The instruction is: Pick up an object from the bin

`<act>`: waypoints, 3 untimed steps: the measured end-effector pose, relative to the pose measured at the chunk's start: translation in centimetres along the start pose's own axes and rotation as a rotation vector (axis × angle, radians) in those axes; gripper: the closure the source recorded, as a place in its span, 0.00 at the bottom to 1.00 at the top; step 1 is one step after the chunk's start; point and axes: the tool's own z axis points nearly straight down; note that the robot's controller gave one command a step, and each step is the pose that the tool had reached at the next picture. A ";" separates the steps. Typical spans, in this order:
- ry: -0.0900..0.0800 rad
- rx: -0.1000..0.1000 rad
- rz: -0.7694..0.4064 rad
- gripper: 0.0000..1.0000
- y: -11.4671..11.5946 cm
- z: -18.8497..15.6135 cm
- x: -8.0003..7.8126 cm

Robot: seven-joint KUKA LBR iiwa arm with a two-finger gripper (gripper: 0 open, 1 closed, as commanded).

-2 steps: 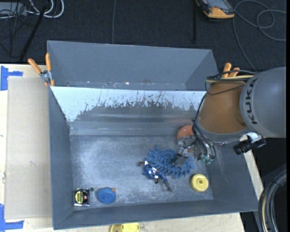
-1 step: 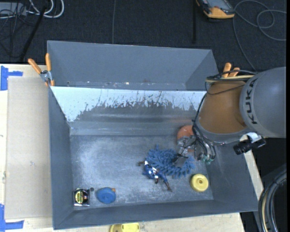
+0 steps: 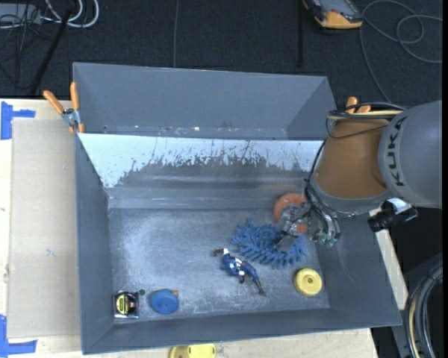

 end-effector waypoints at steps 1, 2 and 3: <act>-0.002 0.002 0.017 1.00 0.0 0.6 -1.6; 0.003 0.001 0.032 1.00 3.0 -1.0 -2.9; -0.002 0.000 0.025 1.00 2.9 -1.8 -2.2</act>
Offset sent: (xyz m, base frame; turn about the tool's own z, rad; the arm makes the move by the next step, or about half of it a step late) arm 0.0407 0.0256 0.0165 0.0356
